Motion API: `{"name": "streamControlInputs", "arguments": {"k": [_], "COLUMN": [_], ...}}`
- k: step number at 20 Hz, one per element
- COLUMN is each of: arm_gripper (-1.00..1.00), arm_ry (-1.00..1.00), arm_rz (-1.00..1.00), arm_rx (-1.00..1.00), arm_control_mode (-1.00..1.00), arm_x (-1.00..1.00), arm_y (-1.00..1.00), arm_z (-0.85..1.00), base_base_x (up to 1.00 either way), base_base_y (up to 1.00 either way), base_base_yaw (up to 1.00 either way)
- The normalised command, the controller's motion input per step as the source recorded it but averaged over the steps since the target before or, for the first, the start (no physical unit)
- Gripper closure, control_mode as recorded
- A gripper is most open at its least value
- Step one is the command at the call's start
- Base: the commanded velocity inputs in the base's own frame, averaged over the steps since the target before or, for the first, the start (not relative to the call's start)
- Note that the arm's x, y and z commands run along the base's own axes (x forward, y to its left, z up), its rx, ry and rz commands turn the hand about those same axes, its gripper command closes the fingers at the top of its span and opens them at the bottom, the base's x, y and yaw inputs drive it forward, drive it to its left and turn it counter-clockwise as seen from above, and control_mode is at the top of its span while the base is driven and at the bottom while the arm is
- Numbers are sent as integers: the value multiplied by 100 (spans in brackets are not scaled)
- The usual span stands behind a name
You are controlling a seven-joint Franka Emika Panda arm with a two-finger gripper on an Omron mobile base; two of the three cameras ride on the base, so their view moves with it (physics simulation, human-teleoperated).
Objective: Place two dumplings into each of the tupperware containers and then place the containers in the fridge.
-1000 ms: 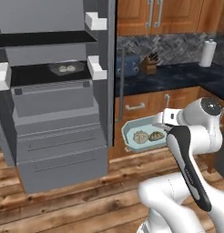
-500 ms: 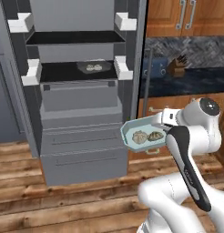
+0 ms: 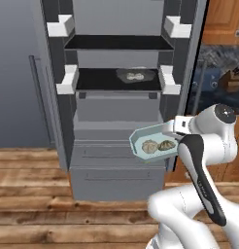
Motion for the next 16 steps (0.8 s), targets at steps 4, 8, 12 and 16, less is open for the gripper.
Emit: {"name": "streamControlInputs", "arguments": {"k": [4,8,12,16], "arm_gripper": [100,100,100,100], "arm_ry": [0,0,0,0], "arm_rz": [0,0,0,0], "arm_rx": [0,0,0,0], "arm_control_mode": [100,100,100,100], "arm_x": [0,0,0,0], "arm_y": [0,0,0,0], "arm_z": [0,0,0,0], "base_base_x": [86,41,43,53], "base_base_y": [75,49,1,10], "base_base_yaw": [13,-5,-17,-20]}}
